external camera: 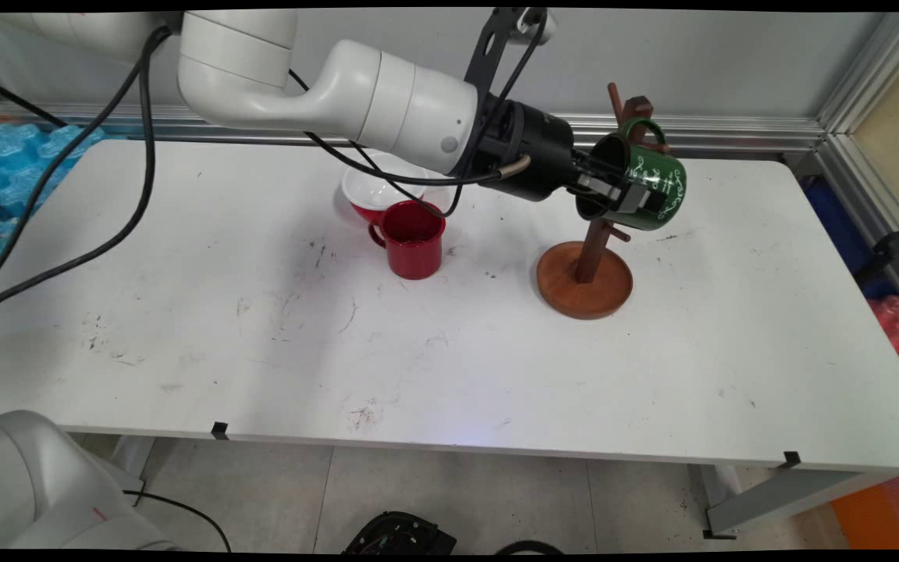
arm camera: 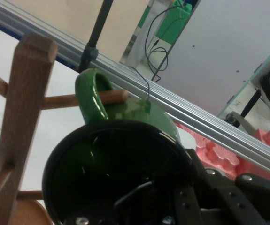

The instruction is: Place the picked object on the table

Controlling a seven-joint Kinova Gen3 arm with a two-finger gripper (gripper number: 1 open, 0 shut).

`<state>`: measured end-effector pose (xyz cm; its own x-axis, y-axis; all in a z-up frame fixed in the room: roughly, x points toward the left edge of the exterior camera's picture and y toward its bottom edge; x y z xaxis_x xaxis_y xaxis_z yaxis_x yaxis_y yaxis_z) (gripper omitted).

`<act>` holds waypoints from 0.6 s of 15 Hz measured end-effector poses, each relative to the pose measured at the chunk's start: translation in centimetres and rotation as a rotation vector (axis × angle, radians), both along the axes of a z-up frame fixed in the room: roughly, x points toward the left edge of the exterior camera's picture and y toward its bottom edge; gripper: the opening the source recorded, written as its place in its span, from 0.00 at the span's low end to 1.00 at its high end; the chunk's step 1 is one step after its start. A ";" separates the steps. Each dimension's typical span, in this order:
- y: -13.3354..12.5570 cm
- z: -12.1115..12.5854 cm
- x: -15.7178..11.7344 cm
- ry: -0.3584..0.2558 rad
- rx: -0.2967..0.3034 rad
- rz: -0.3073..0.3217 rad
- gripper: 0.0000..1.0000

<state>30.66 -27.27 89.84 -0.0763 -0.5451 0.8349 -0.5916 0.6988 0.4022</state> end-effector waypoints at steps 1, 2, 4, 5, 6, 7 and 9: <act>0.1 0.0 0.0 0.001 0.001 -0.001 0.00; 0.1 0.1 -0.1 0.003 0.003 -0.004 0.00; 0.3 0.2 -0.1 0.006 0.007 -0.008 0.00; 0.5 0.3 -0.2 0.007 0.009 -0.011 0.00; 0.6 0.4 -0.2 0.009 0.012 -0.014 0.00; 0.7 0.4 -0.3 0.011 0.014 -0.016 0.00; 1.0 0.6 -0.4 0.015 0.020 -0.022 0.00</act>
<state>30.24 -26.23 90.40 -0.0756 -0.5603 0.8248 -0.5699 0.7031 0.4253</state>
